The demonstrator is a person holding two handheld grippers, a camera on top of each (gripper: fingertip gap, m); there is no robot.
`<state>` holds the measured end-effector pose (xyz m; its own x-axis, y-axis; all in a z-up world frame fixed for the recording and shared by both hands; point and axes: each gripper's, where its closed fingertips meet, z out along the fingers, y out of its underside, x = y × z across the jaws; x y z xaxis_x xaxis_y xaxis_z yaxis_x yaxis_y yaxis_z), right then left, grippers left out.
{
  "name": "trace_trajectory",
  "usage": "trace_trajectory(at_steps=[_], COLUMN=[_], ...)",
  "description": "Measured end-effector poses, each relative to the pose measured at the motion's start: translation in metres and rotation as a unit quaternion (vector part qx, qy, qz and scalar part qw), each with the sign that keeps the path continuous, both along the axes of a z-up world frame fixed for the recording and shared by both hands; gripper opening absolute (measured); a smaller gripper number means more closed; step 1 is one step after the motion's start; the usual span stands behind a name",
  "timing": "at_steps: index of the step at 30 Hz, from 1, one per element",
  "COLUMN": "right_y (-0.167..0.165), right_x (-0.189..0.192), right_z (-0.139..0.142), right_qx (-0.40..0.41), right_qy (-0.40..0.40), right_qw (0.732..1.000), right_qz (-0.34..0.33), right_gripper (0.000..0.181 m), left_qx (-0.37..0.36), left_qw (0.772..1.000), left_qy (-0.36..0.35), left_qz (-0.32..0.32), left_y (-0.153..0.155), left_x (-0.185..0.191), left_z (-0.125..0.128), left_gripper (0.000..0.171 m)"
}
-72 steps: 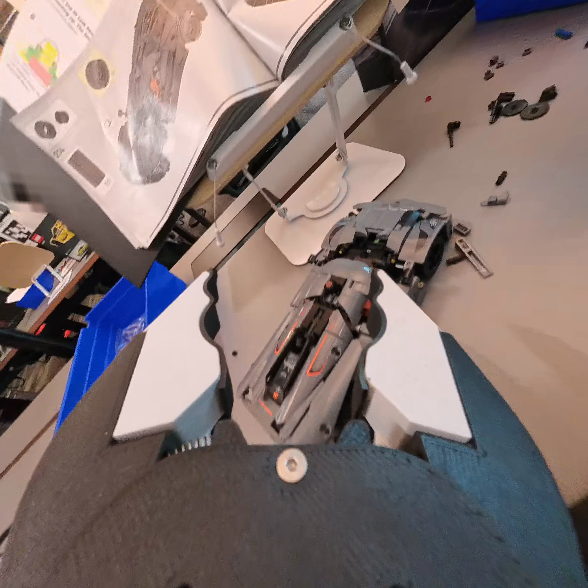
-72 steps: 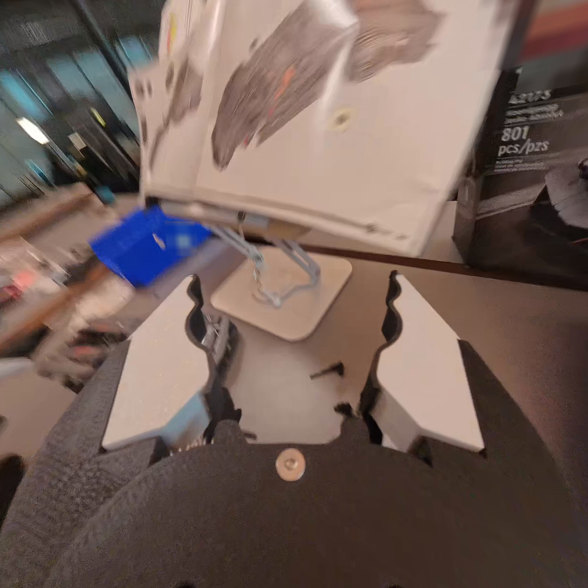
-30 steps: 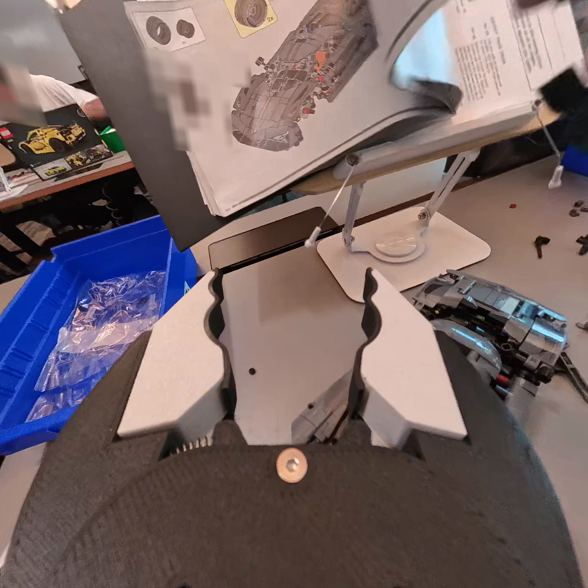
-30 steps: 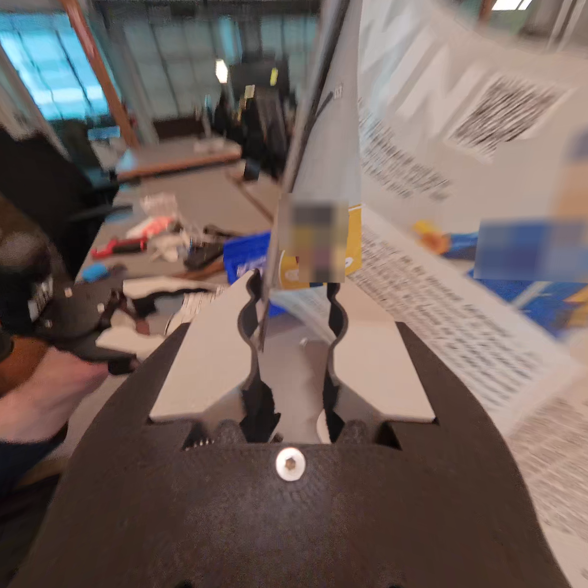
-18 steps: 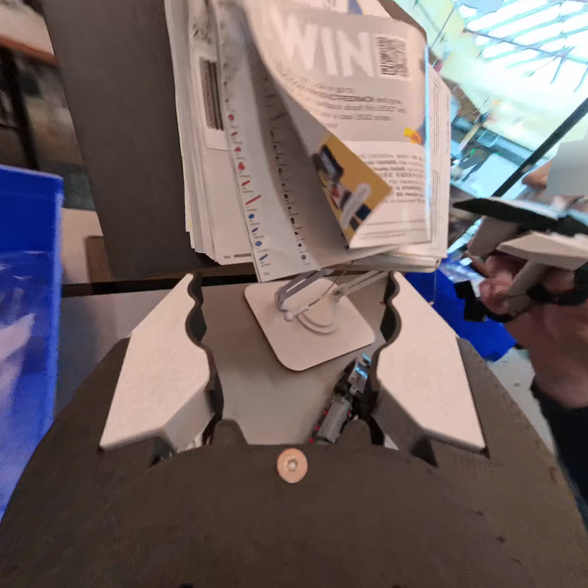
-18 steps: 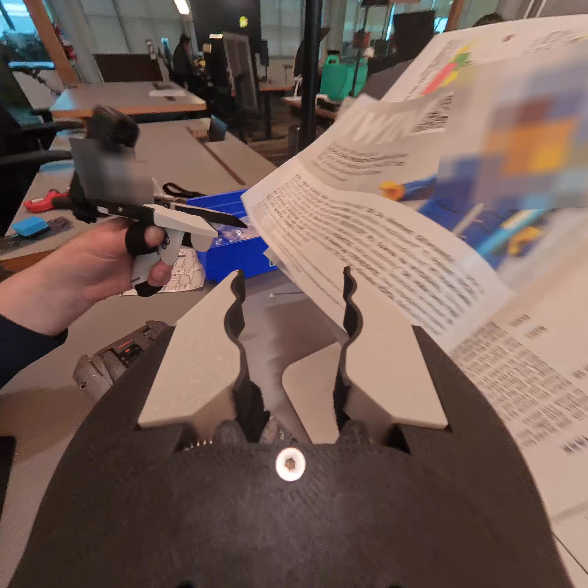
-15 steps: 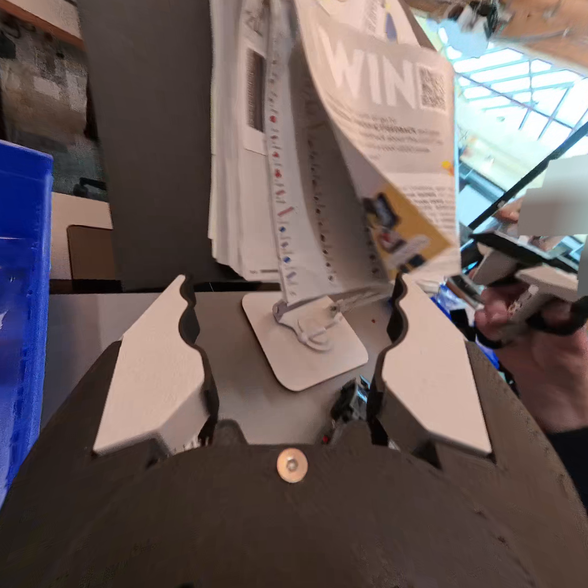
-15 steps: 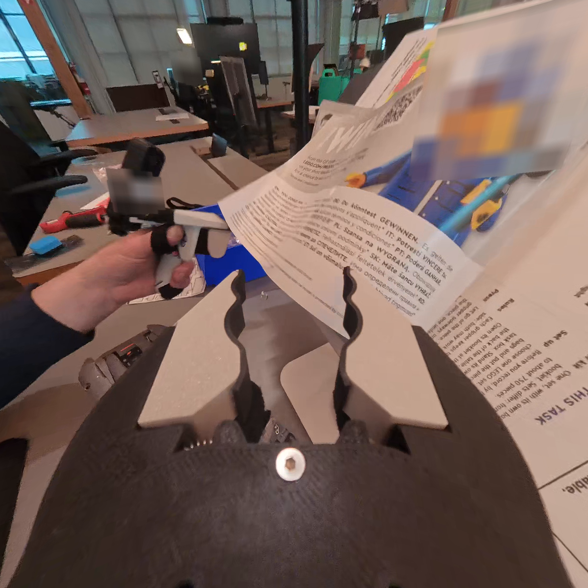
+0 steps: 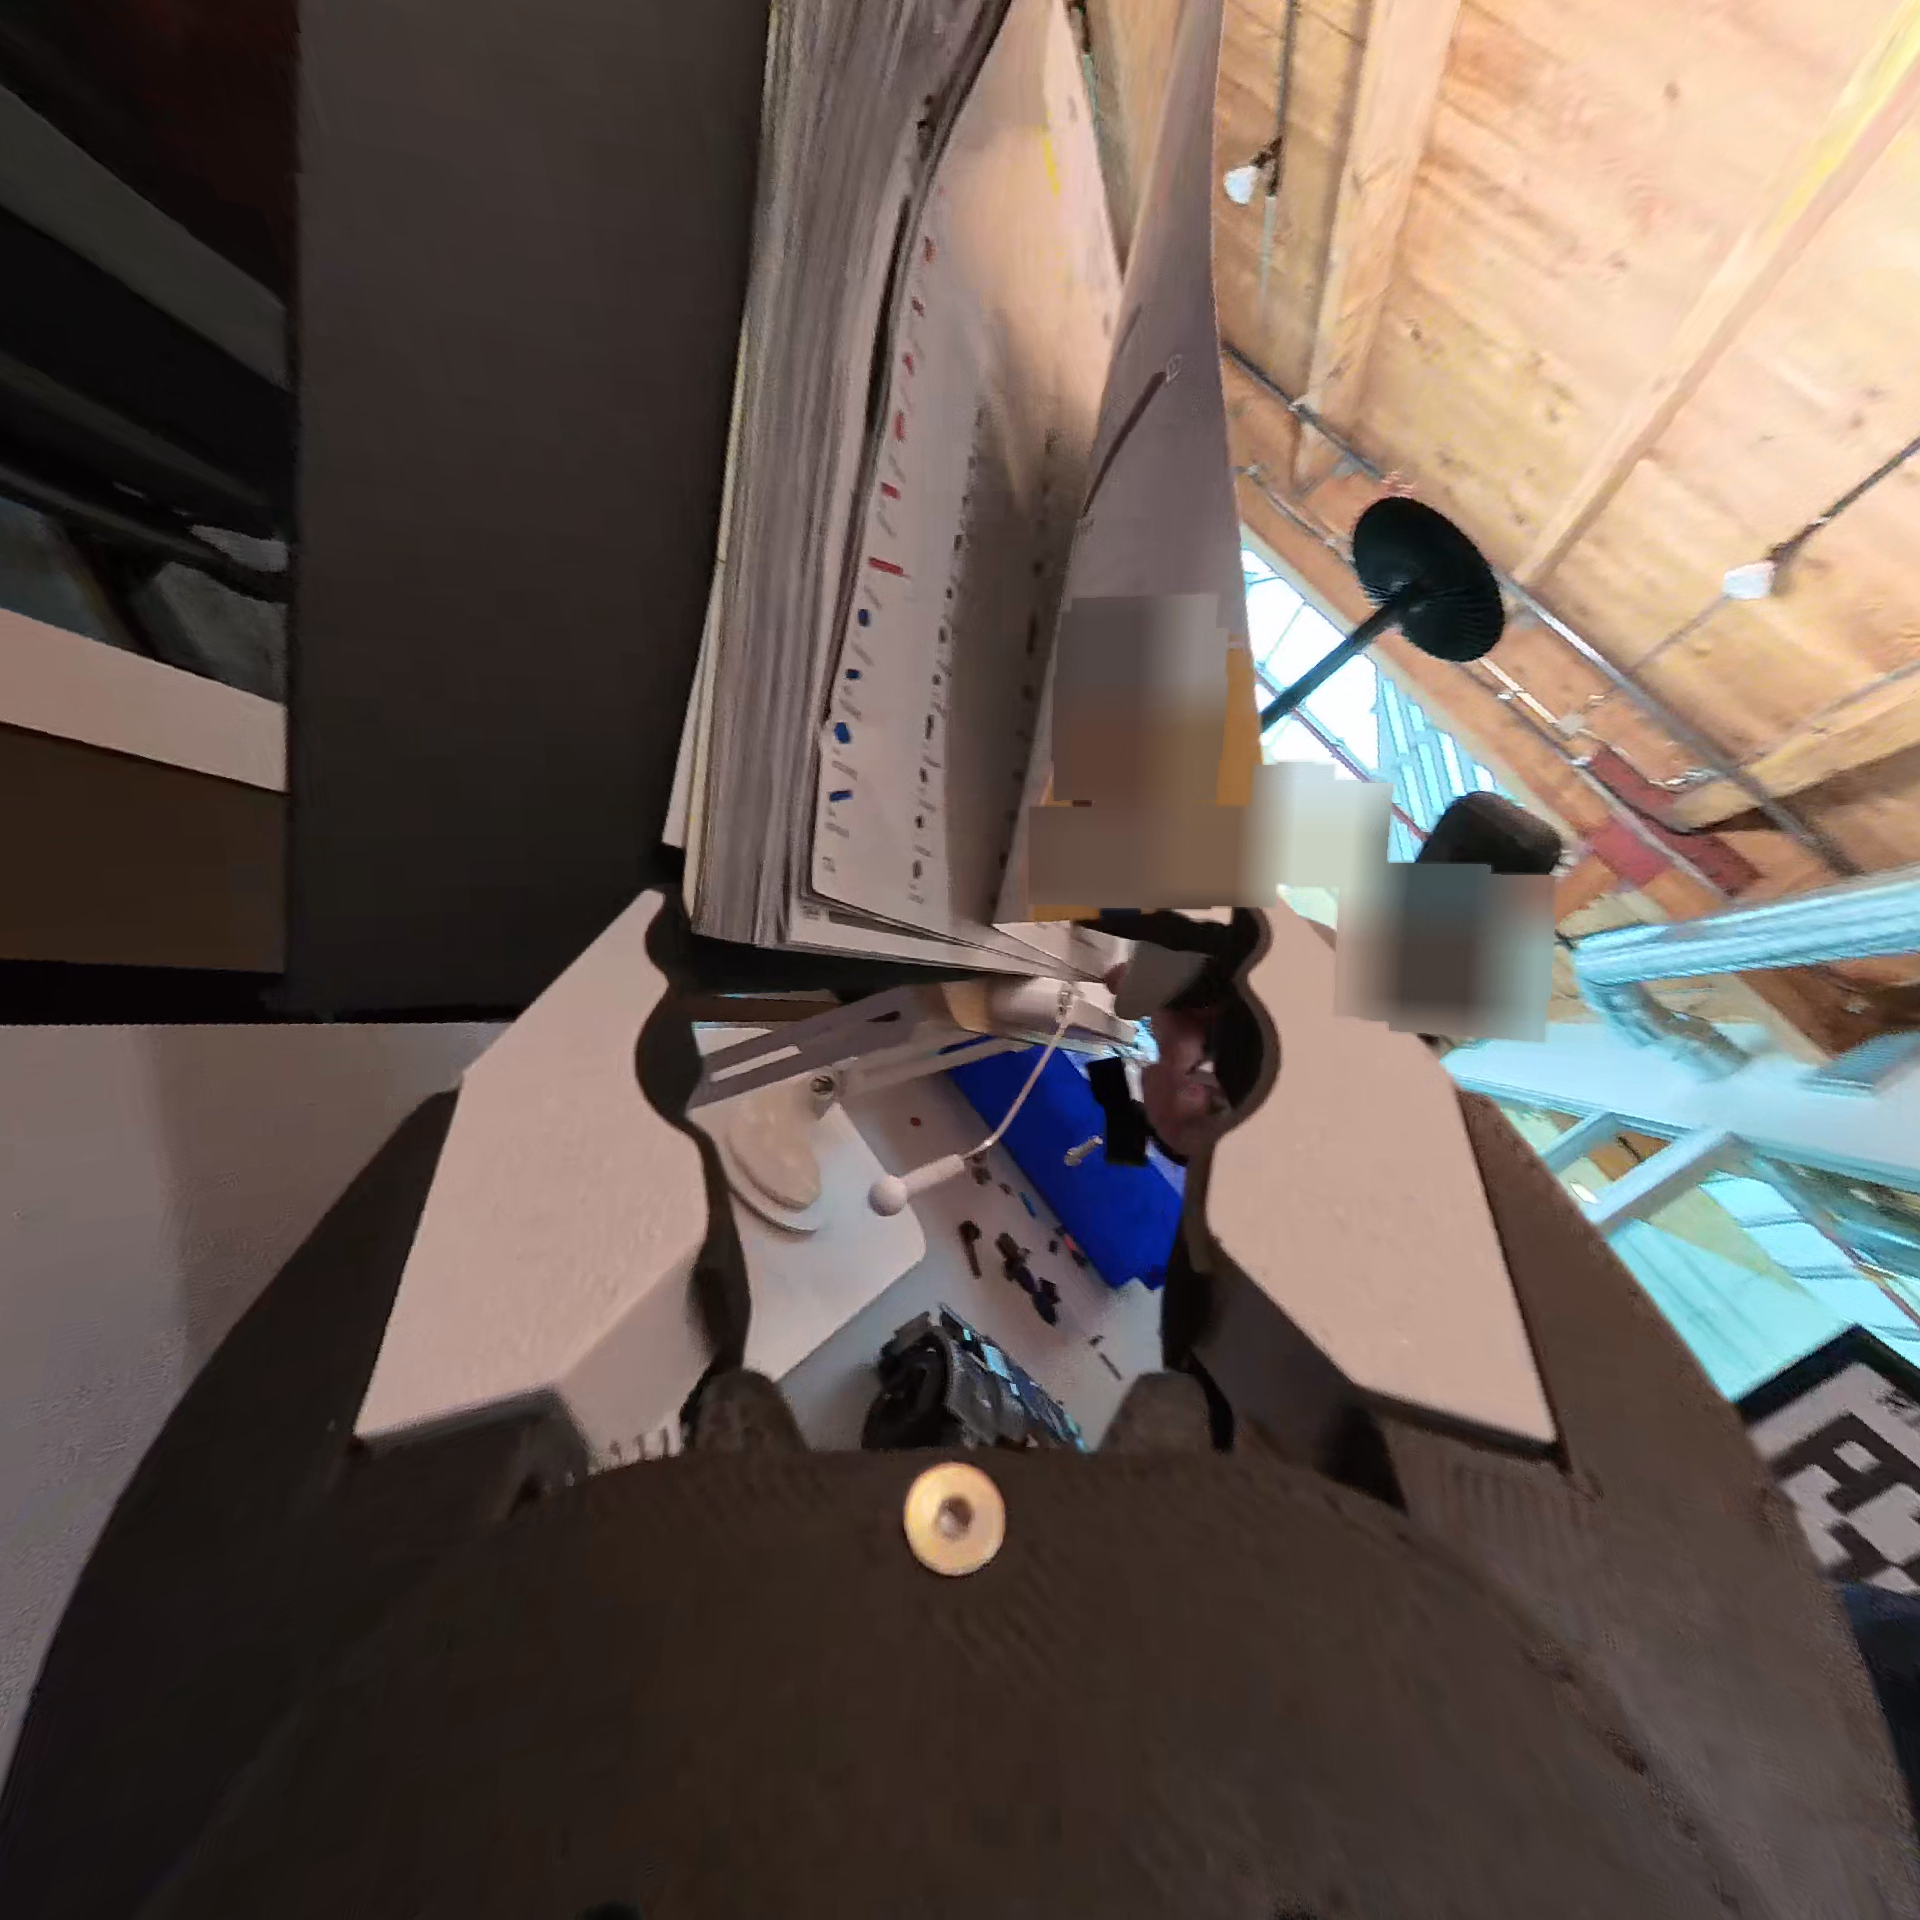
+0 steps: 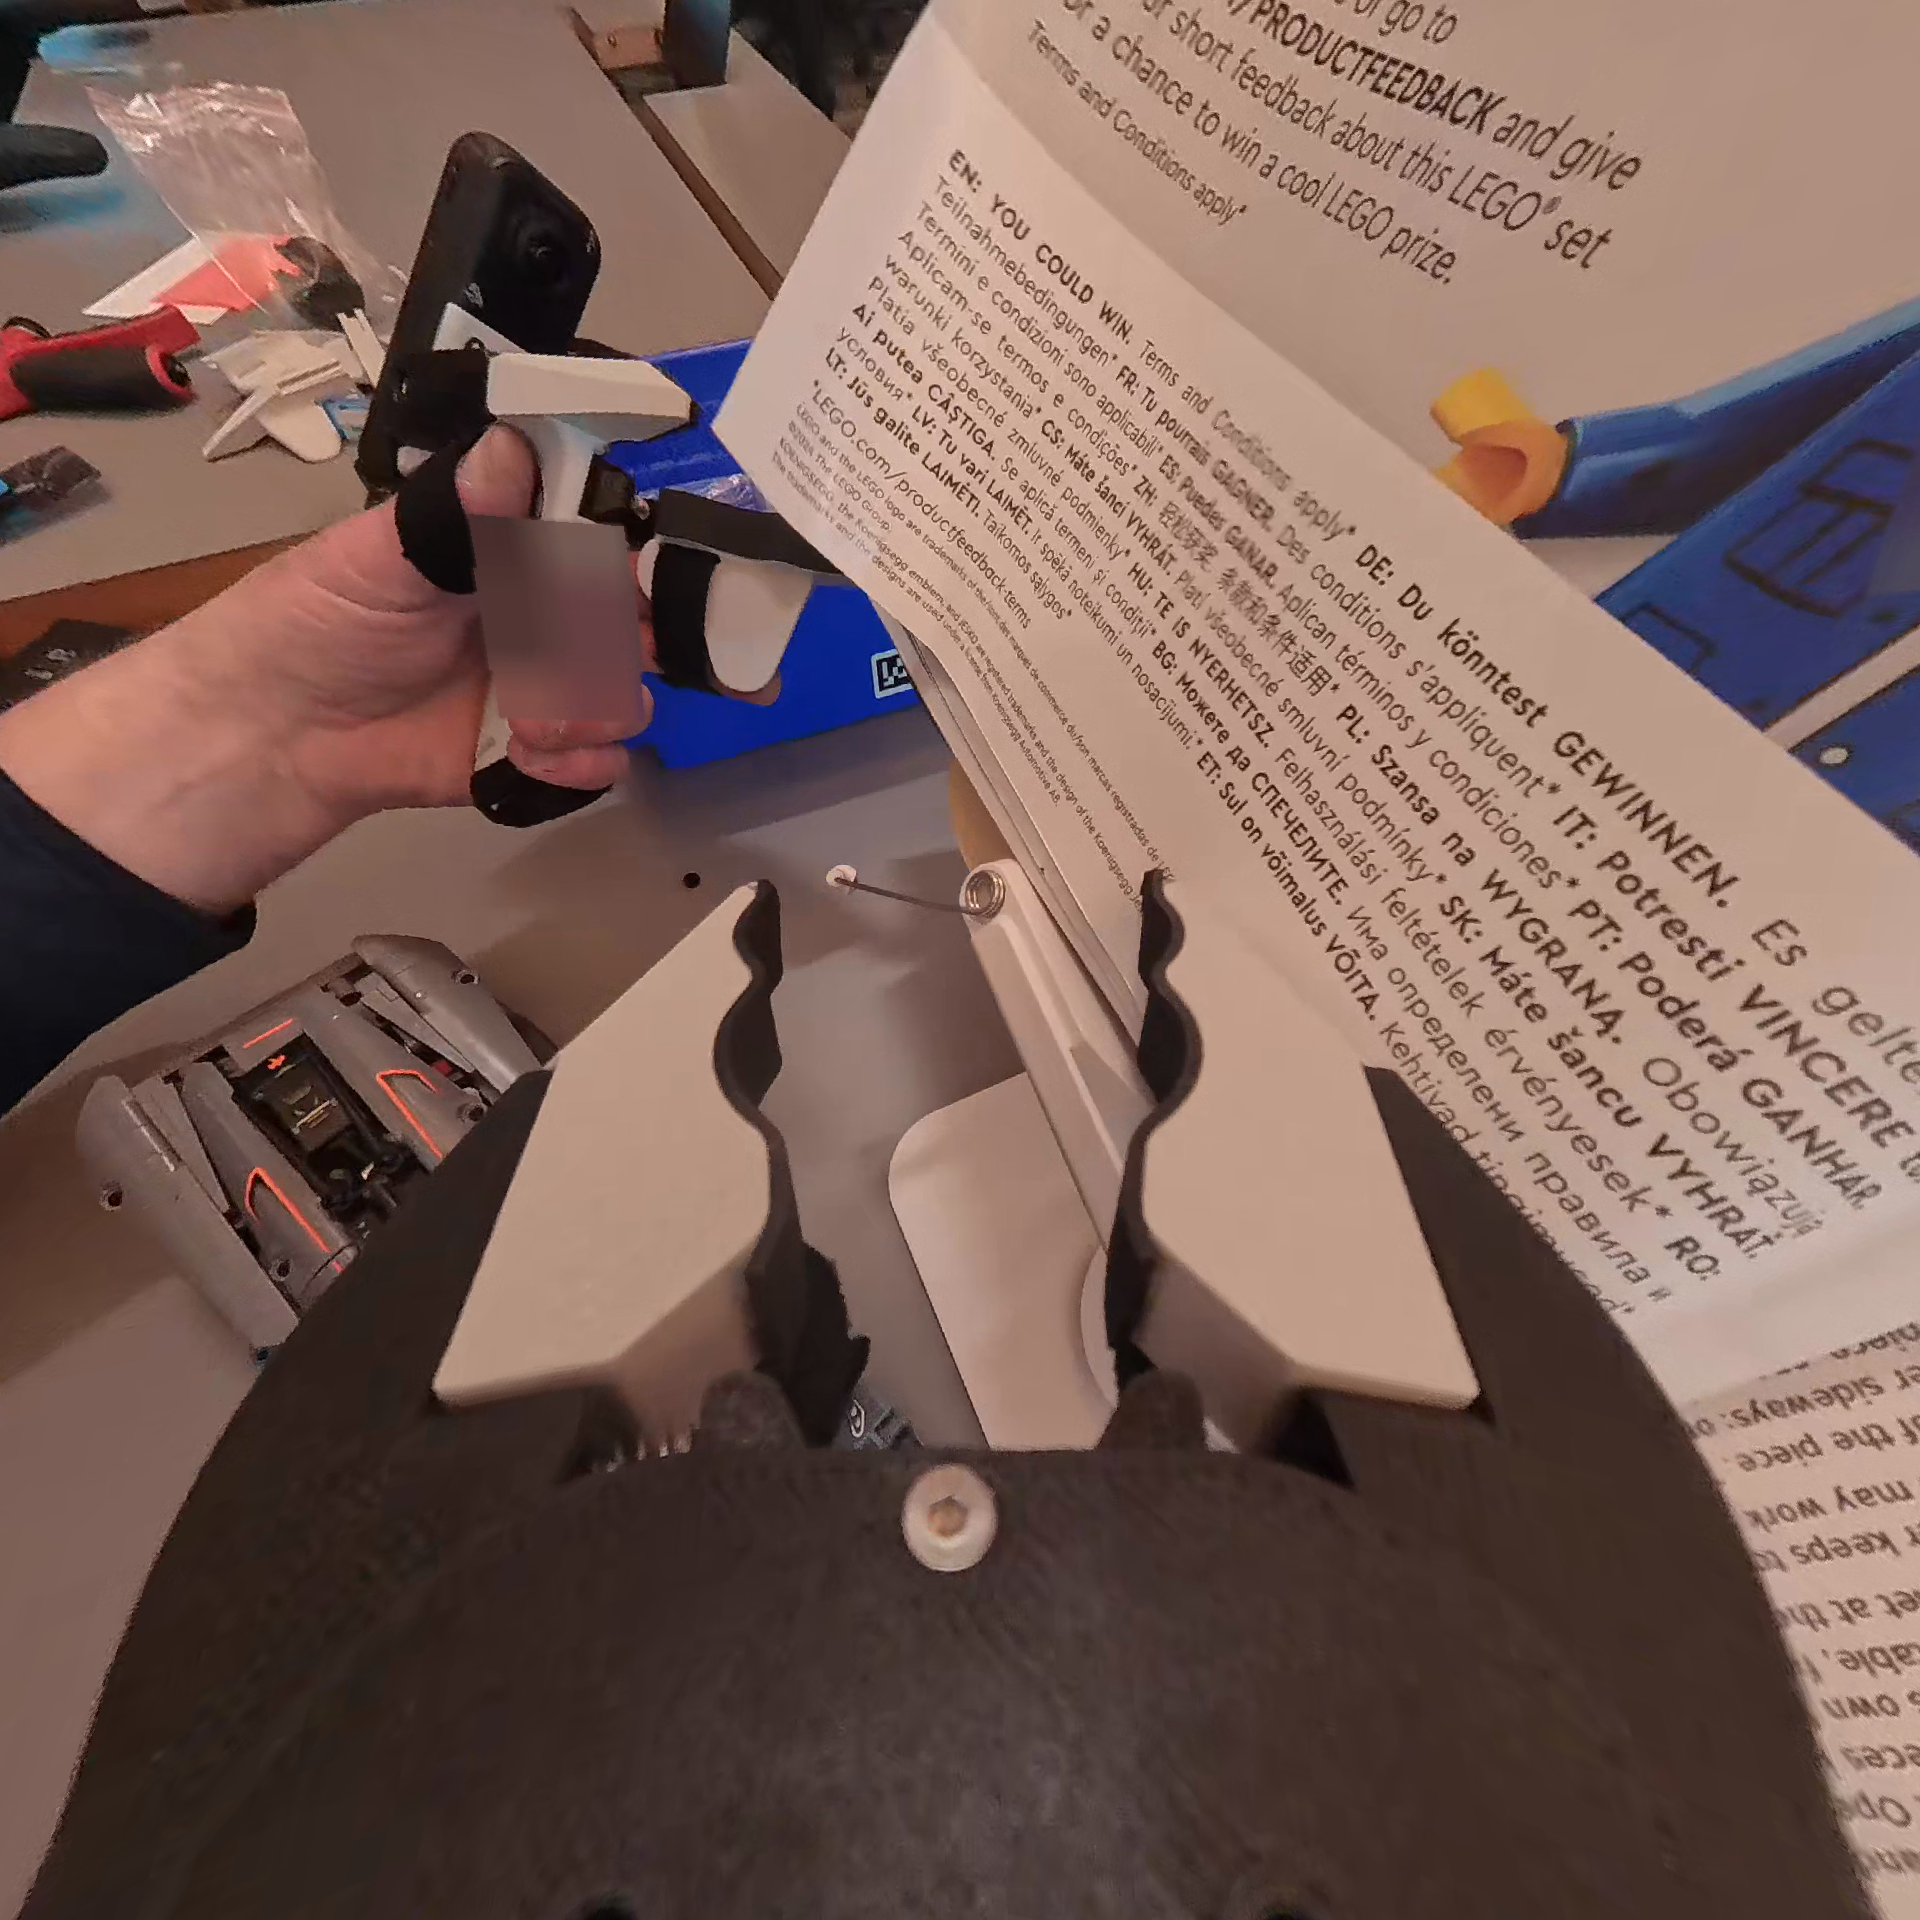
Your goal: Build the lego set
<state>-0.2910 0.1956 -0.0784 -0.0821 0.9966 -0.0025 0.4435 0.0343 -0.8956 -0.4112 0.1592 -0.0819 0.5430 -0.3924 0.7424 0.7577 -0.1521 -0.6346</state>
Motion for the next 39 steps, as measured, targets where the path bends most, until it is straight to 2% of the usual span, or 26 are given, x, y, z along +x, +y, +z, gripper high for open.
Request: trace_trajectory(at_steps=[5,8,10,13,15,17,21,24,30,34,36,39], right_y=[-0.002,-0.003,-0.003,-0.003,-0.003,-0.003,-0.003,-0.003,-0.003,-0.003,-0.002,0.000], right_x=[0.000,0.000,0.000,0.000,0.000,0.000,0.000,-0.001,-0.001,-0.001,-0.001,0.000], right_z=[-0.001,-0.002,-0.002,-0.001,-0.001,-0.001,-0.002,-0.001,0.000,-0.001,-0.001,0.002], right_qx=[-0.014,-0.014,-0.015,-0.026,-0.035,-0.035,-0.032,-0.041,-0.052,-0.051,-0.045,-0.029], right_qy=[0.000,-0.005,-0.005,-0.001,-0.003,-0.002,-0.005,-0.006,0.000,-0.003,-0.006,-0.001], right_qw=[1.000,1.000,1.000,1.000,0.999,0.999,0.999,0.999,0.998,0.998,0.999,0.999], right_qz=[0.006,0.007,0.007,0.010,0.012,0.011,0.014,0.017,0.023,0.024,0.022,0.015], right_gripper=[0.066,0.066,0.064,0.063,0.062,0.062,0.060,0.059,0.055,0.052,0.051,0.048], left_qx=[-0.021,-0.029,-0.053,-0.053,-0.077,-0.082,-0.064,-0.049,0.010,0.093,0.096,0.100], left_qw=[1.000,0.999,0.996,0.991,0.993,0.996,0.998,0.999,1.000,0.995,0.994,0.993], left_qy=[0.015,0.043,0.075,0.120,0.085,0.039,0.028,0.009,0.013,0.038,0.055,0.064], left_qz=[0.002,0.001,0.024,0.039,0.017,0.001,-0.007,-0.002,-0.011,-0.020,-0.012,-0.016], left_y=[-0.005,-0.009,-0.009,-0.006,0.001,0.006,0.012,0.010,0.006,-0.003,0.000,0.001], left_x=[0.003,0.009,0.006,0.008,0.006,0.002,0.005,0.000,0.010,0.022,0.025,0.031], left_z=[-0.002,-0.002,-0.008,-0.004,-0.012,-0.016,-0.008,-0.003,0.017,0.045,0.050,0.058], left_gripper=[0.079,0.081,0.072,0.076,0.084,0.080,0.090,0.065,0.053,0.024,0.013,0.009])
